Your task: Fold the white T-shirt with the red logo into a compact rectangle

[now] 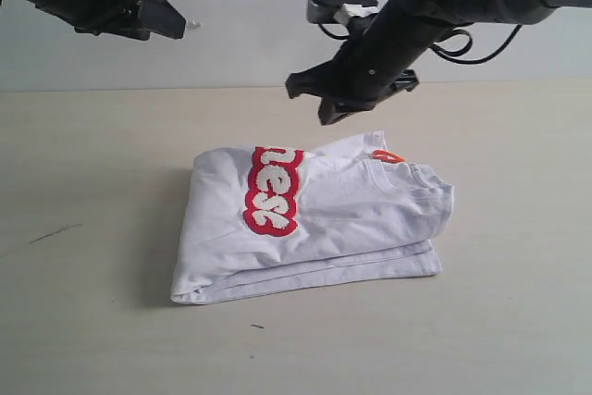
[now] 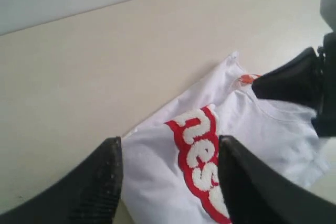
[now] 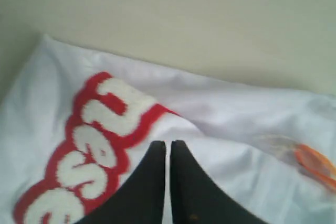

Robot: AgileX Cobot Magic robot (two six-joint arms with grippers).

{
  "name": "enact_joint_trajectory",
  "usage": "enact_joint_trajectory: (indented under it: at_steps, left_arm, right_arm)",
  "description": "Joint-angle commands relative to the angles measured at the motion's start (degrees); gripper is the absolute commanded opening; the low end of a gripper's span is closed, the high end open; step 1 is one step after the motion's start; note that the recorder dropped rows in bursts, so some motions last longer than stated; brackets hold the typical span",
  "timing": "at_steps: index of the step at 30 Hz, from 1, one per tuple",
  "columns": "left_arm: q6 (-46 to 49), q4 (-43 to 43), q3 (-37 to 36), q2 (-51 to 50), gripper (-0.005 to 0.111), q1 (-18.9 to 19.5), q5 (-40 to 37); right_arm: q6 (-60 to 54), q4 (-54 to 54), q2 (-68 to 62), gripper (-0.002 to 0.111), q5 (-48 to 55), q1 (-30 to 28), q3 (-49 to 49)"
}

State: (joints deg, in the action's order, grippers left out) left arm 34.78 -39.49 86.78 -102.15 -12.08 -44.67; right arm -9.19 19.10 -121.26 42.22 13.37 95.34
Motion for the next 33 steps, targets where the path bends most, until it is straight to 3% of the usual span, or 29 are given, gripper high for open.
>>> enact_joint_trajectory:
  at_steps: [1, 7, 10, 13, 18, 24, 33]
  left_arm:
    - [2.61, -0.58, -0.32, -0.86, 0.054, -0.74, -6.12]
    - [13.61, -0.32, -7.91, -5.50, 0.054, -7.56, -3.97]
    - [13.66, 2.65, -8.33, -8.49, 0.053, -9.87, -2.83]
    - [13.66, 3.34, -8.33, -11.90, 0.044, -11.29, -3.49]
    - [12.56, 6.81, -8.33, -17.10, 0.030, -11.50, -3.11]
    - [8.79, 17.38, -8.33, -20.78, 0.030, -11.50, -6.63]
    - [-1.16, 28.78, -5.95, -21.23, 0.030, -11.14, -1.15]
  right_arm:
    - [1.98, -6.39, -0.77, 0.011, 1.23, -2.64, -3.70]
    - [1.88, -7.20, -2.77, 0.011, -0.38, -4.48, -7.42]
    - [1.26, -7.20, -2.77, 0.011, -0.58, -4.48, -8.71]
    - [0.69, -7.20, -2.77, 0.011, -2.58, -4.48, -9.66]
    - [0.83, -7.20, -3.54, 0.011, -9.71, -4.48, -9.84]
    - [1.61, -4.49, -6.15, 0.011, -21.74, -4.38, -9.84]
    - [1.31, -4.65, -3.98, 0.011, -22.42, -4.49, -8.95]
